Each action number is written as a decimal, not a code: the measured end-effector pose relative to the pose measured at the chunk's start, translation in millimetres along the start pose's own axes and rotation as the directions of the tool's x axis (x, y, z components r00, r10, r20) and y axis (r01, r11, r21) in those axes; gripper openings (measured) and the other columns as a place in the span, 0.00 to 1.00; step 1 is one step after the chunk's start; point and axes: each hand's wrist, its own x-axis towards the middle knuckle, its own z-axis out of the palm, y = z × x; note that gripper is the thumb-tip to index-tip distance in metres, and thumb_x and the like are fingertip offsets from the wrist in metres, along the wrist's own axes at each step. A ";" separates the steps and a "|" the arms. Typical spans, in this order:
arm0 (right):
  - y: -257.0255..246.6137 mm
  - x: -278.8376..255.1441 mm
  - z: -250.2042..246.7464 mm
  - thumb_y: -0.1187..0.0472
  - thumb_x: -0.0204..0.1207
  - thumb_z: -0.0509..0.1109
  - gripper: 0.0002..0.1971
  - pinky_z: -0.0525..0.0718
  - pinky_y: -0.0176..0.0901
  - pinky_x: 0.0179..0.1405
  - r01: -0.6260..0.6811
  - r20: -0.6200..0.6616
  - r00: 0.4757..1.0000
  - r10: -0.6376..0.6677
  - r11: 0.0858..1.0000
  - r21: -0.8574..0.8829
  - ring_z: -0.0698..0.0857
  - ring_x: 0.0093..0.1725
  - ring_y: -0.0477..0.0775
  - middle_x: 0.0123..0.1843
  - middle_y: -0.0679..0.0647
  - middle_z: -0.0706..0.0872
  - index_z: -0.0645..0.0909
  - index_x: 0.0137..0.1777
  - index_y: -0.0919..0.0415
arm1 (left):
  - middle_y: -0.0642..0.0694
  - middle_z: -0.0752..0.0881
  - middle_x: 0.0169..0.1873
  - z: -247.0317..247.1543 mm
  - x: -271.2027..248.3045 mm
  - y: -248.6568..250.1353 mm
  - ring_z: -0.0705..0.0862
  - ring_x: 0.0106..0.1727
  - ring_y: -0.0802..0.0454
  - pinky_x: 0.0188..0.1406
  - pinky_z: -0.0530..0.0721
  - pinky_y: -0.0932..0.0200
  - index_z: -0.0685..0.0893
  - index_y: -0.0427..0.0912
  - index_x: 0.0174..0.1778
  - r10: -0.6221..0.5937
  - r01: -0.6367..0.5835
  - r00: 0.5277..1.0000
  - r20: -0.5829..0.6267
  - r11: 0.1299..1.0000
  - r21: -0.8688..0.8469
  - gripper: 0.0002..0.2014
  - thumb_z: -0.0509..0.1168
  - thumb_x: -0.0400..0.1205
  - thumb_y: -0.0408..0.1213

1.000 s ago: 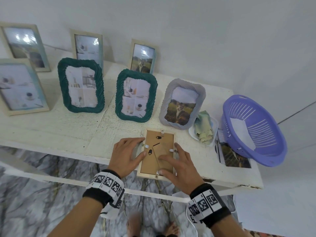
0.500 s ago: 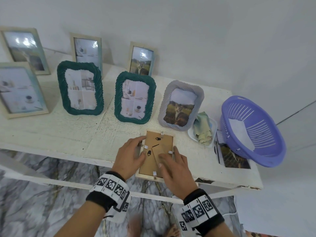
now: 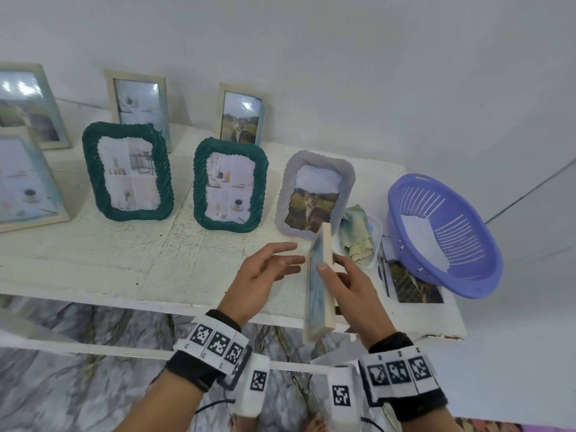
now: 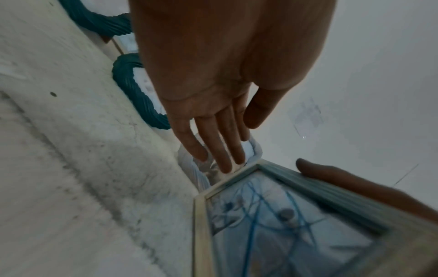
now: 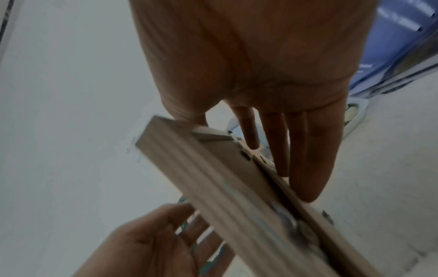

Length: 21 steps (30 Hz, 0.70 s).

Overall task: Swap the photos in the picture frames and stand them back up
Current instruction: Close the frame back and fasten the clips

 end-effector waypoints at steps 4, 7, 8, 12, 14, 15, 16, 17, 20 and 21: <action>6.2 -1.7 -18.4 0.43 0.80 0.63 0.08 0.85 0.61 0.49 0.039 -0.071 0.997 -0.044 0.997 -0.059 0.85 0.43 0.62 0.50 0.71 0.84 0.81 0.52 0.41 | 0.52 0.88 0.59 1.8 3.9 -20.8 0.86 0.59 0.57 0.65 0.82 0.50 0.81 0.50 0.65 -0.044 0.054 0.997 -0.068 0.987 0.149 0.13 0.59 0.88 0.33; 6.4 -4.4 -22.2 0.58 0.86 0.59 0.10 0.87 0.62 0.53 -0.004 -0.062 0.998 0.016 0.981 0.196 0.89 0.50 0.62 0.53 0.63 0.88 0.81 0.58 0.57 | 0.52 0.85 0.62 3.6 3.7 -27.7 0.84 0.62 0.55 0.69 0.80 0.46 0.79 0.59 0.65 -0.108 0.124 0.988 -0.113 0.982 0.146 0.13 0.61 0.87 0.40; 6.6 -5.1 -21.3 0.62 0.86 0.58 0.10 0.86 0.62 0.54 -0.041 -0.046 0.997 0.057 0.952 0.302 0.89 0.51 0.61 0.55 0.63 0.88 0.81 0.59 0.60 | 0.51 0.84 0.63 5.0 3.6 -27.1 0.85 0.61 0.55 0.67 0.81 0.48 0.77 0.60 0.67 -0.137 0.148 0.983 -0.121 0.985 0.085 0.13 0.60 0.87 0.42; 10.4 -1.0 -10.3 0.60 0.80 0.62 0.17 0.78 0.74 0.65 -0.157 0.070 0.987 0.144 0.802 0.576 0.83 0.63 0.72 0.63 0.69 0.84 0.77 0.65 0.68 | 0.55 0.86 0.60 7.7 1.3 -18.8 0.87 0.58 0.56 0.48 0.85 0.60 0.73 0.61 0.73 -0.213 0.190 0.971 -0.112 0.964 -0.187 0.16 0.57 0.88 0.46; 7.2 1.7 -5.0 0.59 0.78 0.62 0.20 0.77 0.72 0.65 -0.176 0.109 0.984 0.138 0.774 0.608 0.83 0.63 0.72 0.64 0.70 0.84 0.76 0.67 0.69 | 0.55 0.88 0.59 5.1 2.1 -17.8 0.88 0.58 0.54 0.48 0.86 0.57 0.74 0.61 0.73 -0.186 0.143 0.968 -0.167 0.960 -0.239 0.16 0.56 0.89 0.45; 4.3 3.5 -3.9 0.60 0.81 0.62 0.18 0.79 0.69 0.62 -0.175 0.118 0.984 0.131 0.797 0.578 0.84 0.60 0.70 0.62 0.69 0.85 0.77 0.67 0.68 | 0.53 0.88 0.59 2.8 2.4 -16.8 0.88 0.58 0.52 0.51 0.87 0.54 0.75 0.60 0.73 -0.170 0.117 0.965 -0.201 0.961 -0.252 0.16 0.56 0.89 0.43; 1.0 5.9 -3.9 0.61 0.84 0.61 0.15 0.82 0.65 0.56 -0.166 0.107 0.986 0.129 0.836 0.522 0.86 0.56 0.67 0.60 0.67 0.87 0.79 0.66 0.66 | 0.53 0.88 0.60 0.0 2.9 -16.6 0.88 0.59 0.52 0.54 0.86 0.51 0.75 0.60 0.73 -0.155 0.096 0.961 -0.231 0.964 -0.246 0.16 0.56 0.89 0.42; -2.7 9.9 -5.4 0.61 0.86 0.60 0.13 0.86 0.60 0.50 -0.140 0.075 0.990 0.119 0.889 0.436 0.87 0.51 0.64 0.56 0.64 0.88 0.81 0.65 0.63 | 0.53 0.88 0.60 -3.5 3.2 -16.5 0.88 0.59 0.52 0.57 0.85 0.49 0.76 0.60 0.72 -0.138 0.079 0.957 -0.255 0.970 -0.228 0.16 0.56 0.90 0.42; -7.4 38.0 -20.9 0.59 0.85 0.62 0.11 0.86 0.49 0.45 0.046 -0.158 0.985 -0.064 0.992 -0.114 0.87 0.46 0.58 0.49 0.57 0.89 0.81 0.61 0.60 | 0.57 0.86 0.61 -15.8 4.5 -19.4 0.86 0.61 0.57 0.62 0.83 0.50 0.76 0.62 0.70 -0.076 0.031 0.949 -0.305 0.988 -0.151 0.15 0.56 0.89 0.44; -8.4 50.7 -27.5 0.59 0.84 0.63 0.11 0.82 0.46 0.46 0.070 -0.227 0.962 -0.154 0.938 -0.339 0.86 0.46 0.56 0.50 0.57 0.89 0.81 0.62 0.61 | 0.59 0.86 0.62 -19.2 4.8 -20.8 0.85 0.62 0.59 0.63 0.82 0.52 0.76 0.63 0.70 -0.060 0.020 0.947 -0.315 0.992 -0.128 0.15 0.56 0.89 0.44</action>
